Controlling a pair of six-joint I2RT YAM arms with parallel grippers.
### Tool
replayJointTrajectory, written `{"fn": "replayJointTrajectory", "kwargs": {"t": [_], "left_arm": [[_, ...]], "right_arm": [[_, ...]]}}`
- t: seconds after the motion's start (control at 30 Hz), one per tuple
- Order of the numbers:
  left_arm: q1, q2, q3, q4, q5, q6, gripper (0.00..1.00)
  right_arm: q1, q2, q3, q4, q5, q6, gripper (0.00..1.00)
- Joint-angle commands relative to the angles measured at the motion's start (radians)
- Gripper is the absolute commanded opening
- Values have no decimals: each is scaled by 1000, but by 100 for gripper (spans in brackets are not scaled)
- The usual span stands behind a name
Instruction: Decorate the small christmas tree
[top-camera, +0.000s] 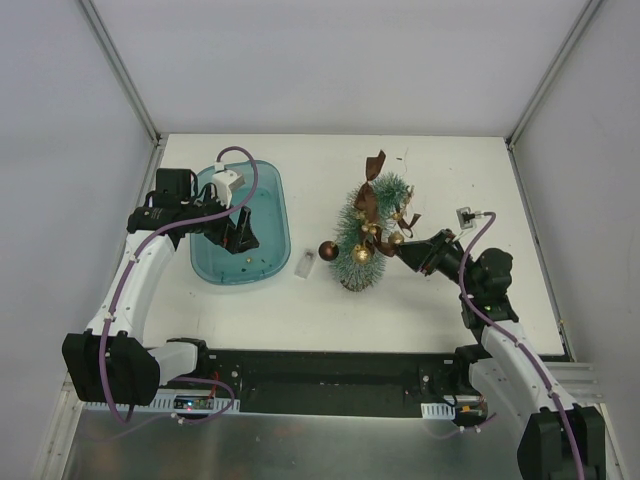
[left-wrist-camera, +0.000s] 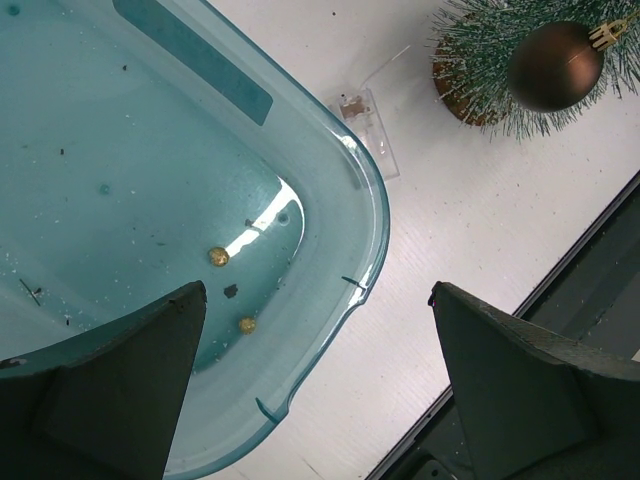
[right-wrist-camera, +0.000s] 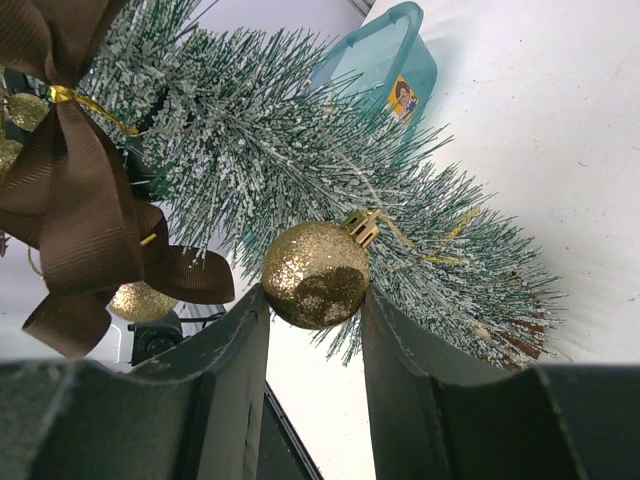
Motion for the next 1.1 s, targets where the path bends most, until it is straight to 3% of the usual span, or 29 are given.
{"fn": "replayJointTrajectory", "kwargs": {"t": [0.0,0.17,0.5,1.07], "left_arm": [[13,-2,17,13,38,12,95],[13,0,19,13,46,12,95],[15,-8,17,13,44,12,95],[13,0,25,13,61,3,94]], "right_arm": [[5,-31,10,24,3,-22,13],[3,-64,-6,-16,24,-39,16],[6,-37,4,34,-17,-6,15],[36,-123,-64,39,-54,38,13]]}}
